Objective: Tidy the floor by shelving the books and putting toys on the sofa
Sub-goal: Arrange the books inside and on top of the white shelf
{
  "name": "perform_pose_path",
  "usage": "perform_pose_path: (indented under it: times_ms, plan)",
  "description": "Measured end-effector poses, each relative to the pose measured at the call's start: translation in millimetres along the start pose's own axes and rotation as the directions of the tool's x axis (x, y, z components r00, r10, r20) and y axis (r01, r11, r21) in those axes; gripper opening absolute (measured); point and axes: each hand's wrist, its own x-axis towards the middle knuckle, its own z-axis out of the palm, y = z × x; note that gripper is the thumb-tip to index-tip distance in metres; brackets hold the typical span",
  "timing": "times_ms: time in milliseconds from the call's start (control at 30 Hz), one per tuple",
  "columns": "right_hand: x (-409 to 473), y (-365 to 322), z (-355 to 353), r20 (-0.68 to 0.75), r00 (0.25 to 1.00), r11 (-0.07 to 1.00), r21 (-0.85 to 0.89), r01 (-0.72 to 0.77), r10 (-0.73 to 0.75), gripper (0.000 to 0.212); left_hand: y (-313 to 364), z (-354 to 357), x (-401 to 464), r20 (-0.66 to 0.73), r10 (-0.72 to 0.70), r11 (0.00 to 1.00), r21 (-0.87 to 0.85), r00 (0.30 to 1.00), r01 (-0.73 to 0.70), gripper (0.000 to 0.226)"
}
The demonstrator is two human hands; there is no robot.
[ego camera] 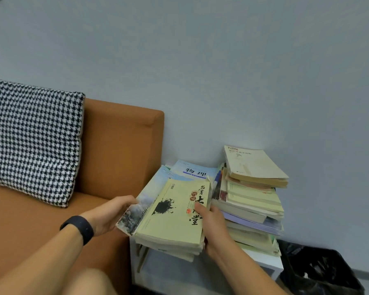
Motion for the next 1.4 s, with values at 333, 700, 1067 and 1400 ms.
perform_pose_path:
  times_ms: [333,700,1067,1400]
  plan:
    - [5,18,13,0.158,0.958,0.689,-0.668,0.283,-0.24,0.025,-29,33,-9,0.064,0.175,0.961,-0.23,0.983,-0.156,0.099]
    - [-22,0,-5,0.299,0.928,0.934,-0.211,0.29,-0.221,0.074,-37,36,-44,0.187,0.315,0.899,-0.372,0.93,-0.23,0.099]
    - [-67,60,-102,0.209,0.977,0.959,-0.262,0.106,-0.051,0.097,-63,77,-36,0.545,0.028,0.867,0.404,0.838,-0.292,0.053]
    - [-64,154,-154,-0.055,0.998,0.796,-0.603,-0.063,0.037,0.055,-150,143,-3,0.385,-0.107,0.524,0.805,0.917,-0.277,0.053]
